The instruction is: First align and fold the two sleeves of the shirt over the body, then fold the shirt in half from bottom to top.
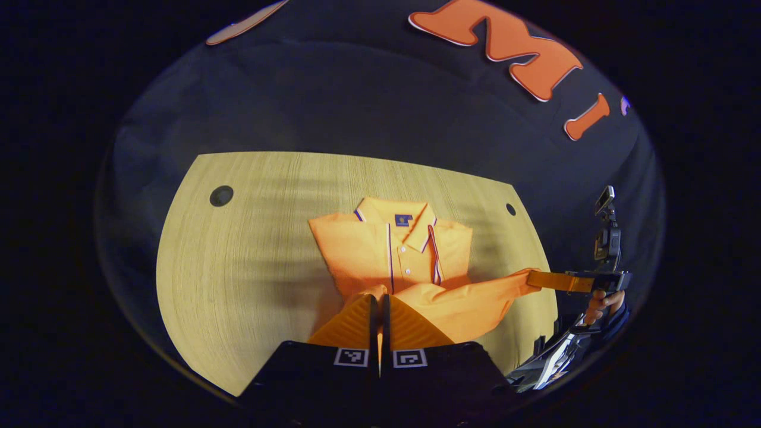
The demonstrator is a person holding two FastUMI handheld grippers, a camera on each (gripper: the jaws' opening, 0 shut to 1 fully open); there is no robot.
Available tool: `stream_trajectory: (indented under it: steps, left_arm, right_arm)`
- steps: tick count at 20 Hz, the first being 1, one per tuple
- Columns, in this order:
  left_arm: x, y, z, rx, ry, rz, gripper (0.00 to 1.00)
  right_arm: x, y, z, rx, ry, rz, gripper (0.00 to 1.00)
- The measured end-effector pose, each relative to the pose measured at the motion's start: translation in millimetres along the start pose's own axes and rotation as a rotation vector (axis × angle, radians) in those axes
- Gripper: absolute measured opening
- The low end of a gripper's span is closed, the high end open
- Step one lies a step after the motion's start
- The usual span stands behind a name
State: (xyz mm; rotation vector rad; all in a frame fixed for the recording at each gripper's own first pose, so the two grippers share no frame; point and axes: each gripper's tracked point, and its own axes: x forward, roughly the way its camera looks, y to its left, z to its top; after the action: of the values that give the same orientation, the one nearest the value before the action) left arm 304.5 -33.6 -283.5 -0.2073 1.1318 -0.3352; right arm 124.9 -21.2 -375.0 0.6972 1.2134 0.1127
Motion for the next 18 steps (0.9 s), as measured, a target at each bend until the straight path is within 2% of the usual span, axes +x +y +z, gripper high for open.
stream_trajectory:
  steps: [5,8,9,10,12,14,15,16,18]
  left_arm:
    - [31,19,47,-0.009,-0.048,0.042,0.01]
    - [53,37,66,0.004,-0.06,0.096,0.01]
    - [59,47,77,0.015,-0.084,0.136,0.01]
    - [67,63,85,0.036,-0.109,0.208,0.01]
    - [75,82,94,0.069,-0.121,0.295,0.03]
    - [68,80,102,0.041,-0.192,0.276,0.41]
    - [60,74,108,0.023,-0.223,0.27,0.68]
    - [56,74,109,0.014,-0.245,0.266,0.75]
    - [40,71,111,0.026,-0.3,0.275,0.79]
  right_arm:
    - [39,-8,58,0.03,-0.008,-0.002,0.0]
    - [61,-8,83,0.056,-0.013,-0.004,0.01]
    - [75,-11,93,0.076,-0.023,-0.021,0.0]
    - [83,-17,102,0.112,-0.042,-0.04,0.01]
    - [87,-21,110,0.188,-0.036,-0.05,0.04]
    - [74,-27,116,0.15,-0.057,-0.072,0.16]
    - [73,-34,118,0.107,-0.087,-0.086,0.23]
    - [68,-37,123,0.072,-0.122,-0.094,0.29]
    - [51,-28,133,0.034,-0.194,-0.074,0.57]
